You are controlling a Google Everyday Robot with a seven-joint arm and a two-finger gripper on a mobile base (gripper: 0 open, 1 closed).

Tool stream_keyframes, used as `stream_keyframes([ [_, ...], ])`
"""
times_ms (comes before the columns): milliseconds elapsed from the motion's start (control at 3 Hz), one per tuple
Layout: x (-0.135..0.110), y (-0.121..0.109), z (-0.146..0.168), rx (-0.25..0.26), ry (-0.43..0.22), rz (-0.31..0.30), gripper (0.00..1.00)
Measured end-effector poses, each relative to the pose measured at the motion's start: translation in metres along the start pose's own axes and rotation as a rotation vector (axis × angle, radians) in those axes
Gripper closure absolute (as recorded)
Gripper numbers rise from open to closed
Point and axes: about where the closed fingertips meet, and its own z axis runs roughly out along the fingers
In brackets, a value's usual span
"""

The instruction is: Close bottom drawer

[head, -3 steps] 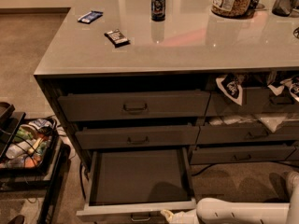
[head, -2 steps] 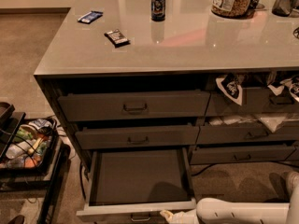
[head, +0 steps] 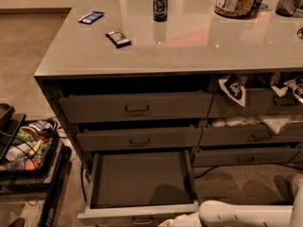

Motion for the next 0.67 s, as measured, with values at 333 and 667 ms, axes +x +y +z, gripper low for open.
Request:
stream_keyframes([
  [333,0.0000,0.0000,0.0000,0.000,0.000,0.000,0.69],
  [667,-0.0004,-0.0039,0.0010,0.017,0.003,-0.014,0.93],
])
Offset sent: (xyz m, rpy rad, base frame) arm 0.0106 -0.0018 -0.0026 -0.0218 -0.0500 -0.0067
